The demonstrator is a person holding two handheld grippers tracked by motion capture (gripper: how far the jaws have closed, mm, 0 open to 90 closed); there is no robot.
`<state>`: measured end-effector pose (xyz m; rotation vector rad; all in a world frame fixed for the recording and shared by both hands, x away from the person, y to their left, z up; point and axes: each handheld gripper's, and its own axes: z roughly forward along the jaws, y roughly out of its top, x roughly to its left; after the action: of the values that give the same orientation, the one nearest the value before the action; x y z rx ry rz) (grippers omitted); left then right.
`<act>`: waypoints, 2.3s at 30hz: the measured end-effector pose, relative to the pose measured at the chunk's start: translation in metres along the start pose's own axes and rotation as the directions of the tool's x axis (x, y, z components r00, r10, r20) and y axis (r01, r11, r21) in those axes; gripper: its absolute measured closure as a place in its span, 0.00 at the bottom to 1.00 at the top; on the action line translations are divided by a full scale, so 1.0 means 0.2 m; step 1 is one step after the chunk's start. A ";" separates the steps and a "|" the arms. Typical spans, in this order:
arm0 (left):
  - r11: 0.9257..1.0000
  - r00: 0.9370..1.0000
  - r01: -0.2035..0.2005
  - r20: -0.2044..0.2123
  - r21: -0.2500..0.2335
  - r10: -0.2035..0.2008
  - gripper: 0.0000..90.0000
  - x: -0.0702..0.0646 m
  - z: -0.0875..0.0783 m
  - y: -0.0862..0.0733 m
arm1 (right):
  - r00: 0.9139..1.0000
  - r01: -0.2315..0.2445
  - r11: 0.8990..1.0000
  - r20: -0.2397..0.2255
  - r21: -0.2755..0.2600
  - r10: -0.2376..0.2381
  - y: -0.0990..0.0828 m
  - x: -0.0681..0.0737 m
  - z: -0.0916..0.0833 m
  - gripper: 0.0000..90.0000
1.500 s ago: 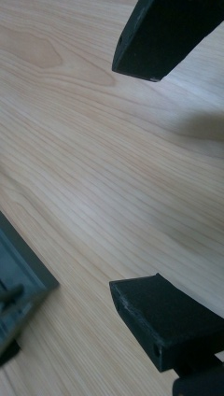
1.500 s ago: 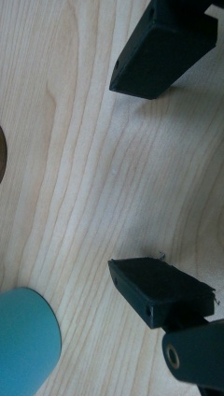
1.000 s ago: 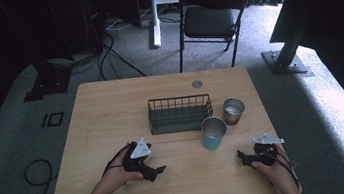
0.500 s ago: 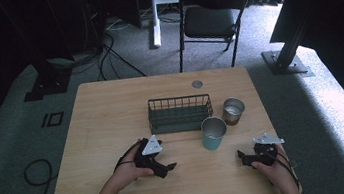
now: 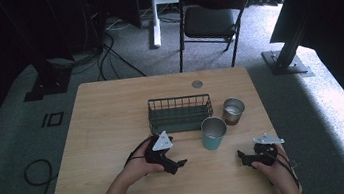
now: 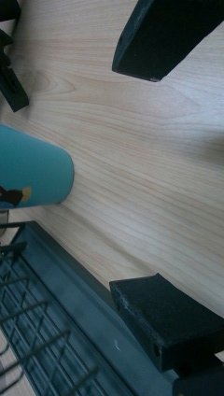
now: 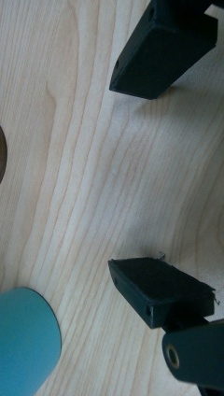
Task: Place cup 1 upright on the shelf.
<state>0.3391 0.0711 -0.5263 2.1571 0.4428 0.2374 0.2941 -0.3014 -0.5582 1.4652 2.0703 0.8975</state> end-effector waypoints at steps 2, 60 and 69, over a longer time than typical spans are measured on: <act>1.000 1.000 0.000 0.002 -0.002 0.000 0.01 0.00 0.01 0.01 | 1.000 0.000 1.000 0.000 0.000 0.000 0.00 0.00 0.00 0.14; 0.988 1.000 0.002 -0.023 -0.157 -0.005 0.01 -0.06 0.48 0.39 | 1.000 0.002 1.000 0.000 -0.001 -0.002 0.00 0.00 0.00 0.14; 0.986 1.000 0.001 -0.023 -0.166 -0.005 0.01 -0.07 0.51 0.40 | 1.000 0.002 1.000 0.000 -0.001 -0.002 0.00 0.00 0.00 0.14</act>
<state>0.3781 -0.0524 -0.5207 1.9924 0.4244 0.2881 0.2944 -0.3015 -0.5581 1.4624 2.0702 0.8978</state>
